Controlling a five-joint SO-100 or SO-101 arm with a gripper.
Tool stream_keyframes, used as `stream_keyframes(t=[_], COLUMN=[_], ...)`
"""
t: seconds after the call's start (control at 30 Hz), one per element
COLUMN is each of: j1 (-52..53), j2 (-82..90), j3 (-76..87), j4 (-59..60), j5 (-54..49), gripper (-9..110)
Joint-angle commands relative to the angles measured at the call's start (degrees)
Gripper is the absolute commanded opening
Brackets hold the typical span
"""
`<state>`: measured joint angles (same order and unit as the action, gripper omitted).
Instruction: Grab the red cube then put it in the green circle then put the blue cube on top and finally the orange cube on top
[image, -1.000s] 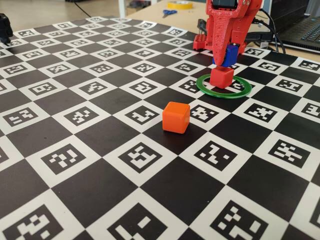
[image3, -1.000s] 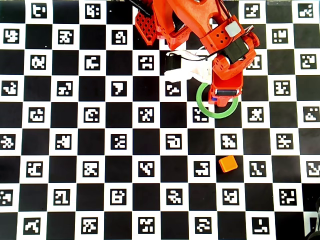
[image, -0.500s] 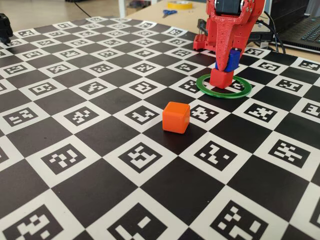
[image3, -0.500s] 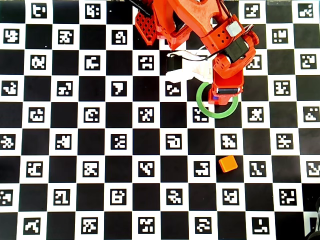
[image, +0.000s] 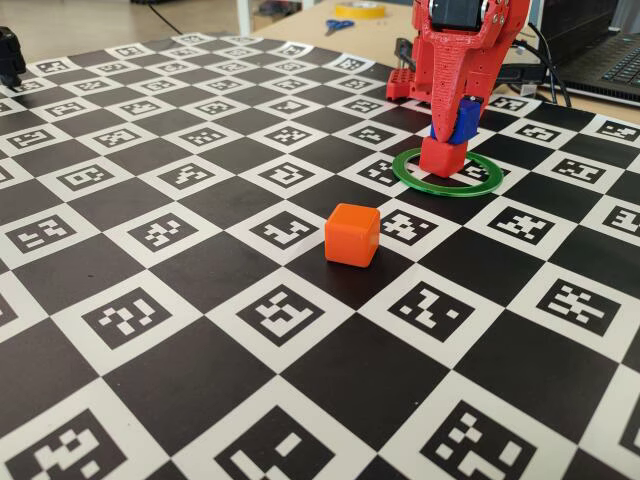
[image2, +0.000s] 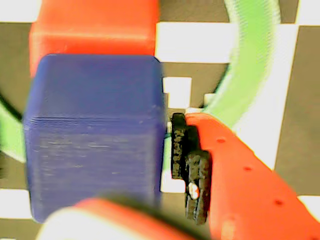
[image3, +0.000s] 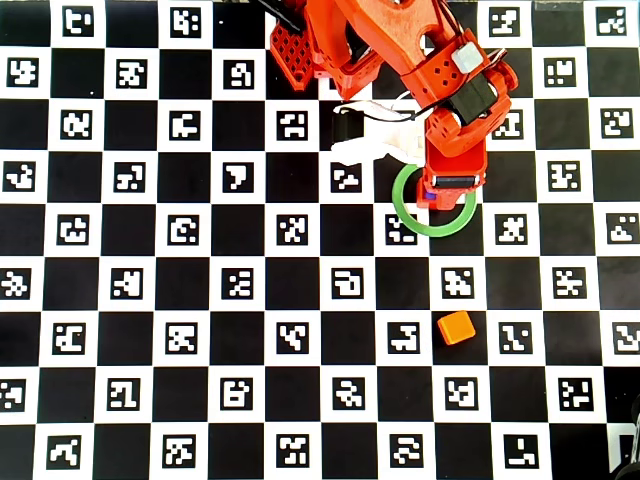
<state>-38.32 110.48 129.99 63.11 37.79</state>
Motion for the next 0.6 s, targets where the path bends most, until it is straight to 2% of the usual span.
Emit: stream_keyframes(t=[0.0, 0.23, 0.57], j1=[-1.1, -0.8, 0.7], j2=[3.4, 3.2, 3.9], j3=[-1.3, -5.0, -20.4], j4=[1.0, 5.6, 19.1], j5=[0.3, -0.8, -5.6], gripper=[34, 41, 39])
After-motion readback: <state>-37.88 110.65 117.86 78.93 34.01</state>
